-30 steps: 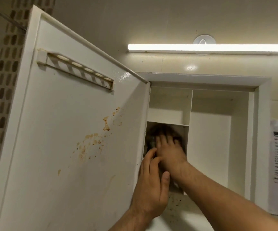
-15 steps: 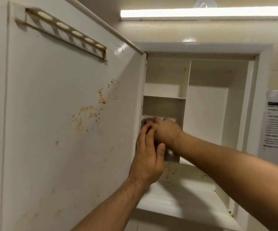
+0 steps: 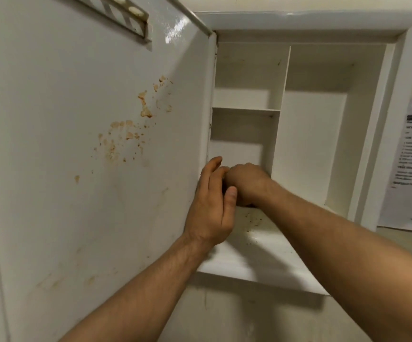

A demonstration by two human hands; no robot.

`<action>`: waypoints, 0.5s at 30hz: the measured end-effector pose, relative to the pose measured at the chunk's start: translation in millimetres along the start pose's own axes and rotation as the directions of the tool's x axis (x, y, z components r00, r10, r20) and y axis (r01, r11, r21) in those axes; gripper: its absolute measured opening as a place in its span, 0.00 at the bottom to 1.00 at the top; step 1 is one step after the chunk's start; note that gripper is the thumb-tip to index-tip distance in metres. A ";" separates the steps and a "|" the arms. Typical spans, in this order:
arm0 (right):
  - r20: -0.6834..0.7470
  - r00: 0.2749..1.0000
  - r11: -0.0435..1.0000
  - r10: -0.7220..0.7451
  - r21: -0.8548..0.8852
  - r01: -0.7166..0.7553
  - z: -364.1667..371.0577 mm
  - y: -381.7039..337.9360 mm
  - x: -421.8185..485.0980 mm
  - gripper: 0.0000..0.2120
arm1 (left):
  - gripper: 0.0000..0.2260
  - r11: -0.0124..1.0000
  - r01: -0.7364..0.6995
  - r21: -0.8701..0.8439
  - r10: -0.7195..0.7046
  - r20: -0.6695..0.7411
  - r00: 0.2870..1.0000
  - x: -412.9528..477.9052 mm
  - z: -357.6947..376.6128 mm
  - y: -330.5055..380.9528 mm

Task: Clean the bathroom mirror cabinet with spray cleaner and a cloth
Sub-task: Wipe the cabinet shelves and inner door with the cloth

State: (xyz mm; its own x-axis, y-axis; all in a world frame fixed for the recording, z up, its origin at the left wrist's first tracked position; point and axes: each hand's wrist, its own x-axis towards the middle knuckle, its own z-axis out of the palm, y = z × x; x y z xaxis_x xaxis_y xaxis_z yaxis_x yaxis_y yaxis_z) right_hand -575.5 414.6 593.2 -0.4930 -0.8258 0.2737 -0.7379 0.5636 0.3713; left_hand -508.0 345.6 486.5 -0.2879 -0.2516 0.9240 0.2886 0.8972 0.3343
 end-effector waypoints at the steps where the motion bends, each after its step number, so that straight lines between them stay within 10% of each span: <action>1: 0.046 0.999 0.997 -0.025 0.078 0.022 -1.9 -0.4 3.5 0.07 | 0.22 1.000 0.014 -0.009 -0.014 -0.008 1.000 1.7 -0.9 4.6; 7: -0.097 0.962 0.742 -0.257 0.618 0.261 11.9 -5.3 -2.3 0.15 | 0.24 0.999 0.037 -0.029 -0.040 -0.084 0.996 13.4 -6.2 25.6; 12: 0.253 0.958 0.991 -0.132 -0.004 0.137 -14.1 12.3 -3.8 0.06 | 0.25 0.988 0.141 0.056 -0.146 0.085 0.986 13.7 -9.3 26.3; 15: 0.310 0.950 0.867 -0.044 -0.460 0.190 -17.5 11.1 -12.8 0.07 | 0.20 0.966 0.184 0.179 -0.226 0.250 0.942 3.7 -13.2 17.3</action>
State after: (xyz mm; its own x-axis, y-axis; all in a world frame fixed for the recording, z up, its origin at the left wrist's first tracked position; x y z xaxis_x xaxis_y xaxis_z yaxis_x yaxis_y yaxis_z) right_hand -569.3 431.7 609.4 -0.5785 -0.8151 -0.0313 -0.5216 0.3402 0.7824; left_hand -492.0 355.3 498.1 -0.5643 -0.3490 0.7481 0.0623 0.8857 0.4601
